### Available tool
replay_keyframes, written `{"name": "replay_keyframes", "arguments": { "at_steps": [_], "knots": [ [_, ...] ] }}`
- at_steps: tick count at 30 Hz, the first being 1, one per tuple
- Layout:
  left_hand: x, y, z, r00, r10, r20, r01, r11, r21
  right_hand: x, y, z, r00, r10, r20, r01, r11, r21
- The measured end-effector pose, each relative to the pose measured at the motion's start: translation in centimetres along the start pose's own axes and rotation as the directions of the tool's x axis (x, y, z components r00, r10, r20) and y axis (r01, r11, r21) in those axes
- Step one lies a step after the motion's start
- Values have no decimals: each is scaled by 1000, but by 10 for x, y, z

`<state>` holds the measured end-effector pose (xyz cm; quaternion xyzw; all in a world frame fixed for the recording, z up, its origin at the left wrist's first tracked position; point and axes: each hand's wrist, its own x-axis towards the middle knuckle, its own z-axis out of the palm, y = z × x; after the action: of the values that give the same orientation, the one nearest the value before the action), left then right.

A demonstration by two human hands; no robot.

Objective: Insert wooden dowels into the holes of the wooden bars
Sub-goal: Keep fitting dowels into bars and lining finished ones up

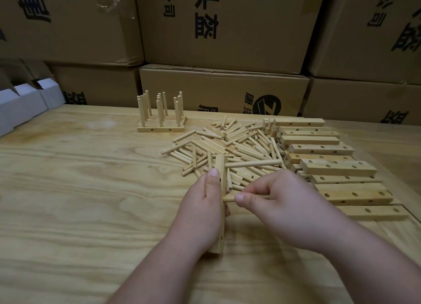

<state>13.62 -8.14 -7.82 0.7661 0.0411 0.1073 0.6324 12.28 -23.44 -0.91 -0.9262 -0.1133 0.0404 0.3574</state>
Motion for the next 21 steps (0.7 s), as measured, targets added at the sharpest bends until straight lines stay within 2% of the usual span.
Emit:
{"name": "replay_keyframes", "arguments": {
  "at_steps": [4,9,16,21],
  "knots": [
    [2,2,0,996,-61,-66,58,997,-50,0,0,11,999,-30,-41,32,999,40],
    [1,4,-3,999,-34,4,34,999,-4,2,2,6,1000,-30,-4,30,998,52],
    [2,5,2,995,-66,-80,64,998,-28,5,4,11,998,-43,-38,45,998,46],
    [2,5,0,999,-28,-28,28,999,28,7,7,7,1000,-17,0,17,998,66]
  ]
}}
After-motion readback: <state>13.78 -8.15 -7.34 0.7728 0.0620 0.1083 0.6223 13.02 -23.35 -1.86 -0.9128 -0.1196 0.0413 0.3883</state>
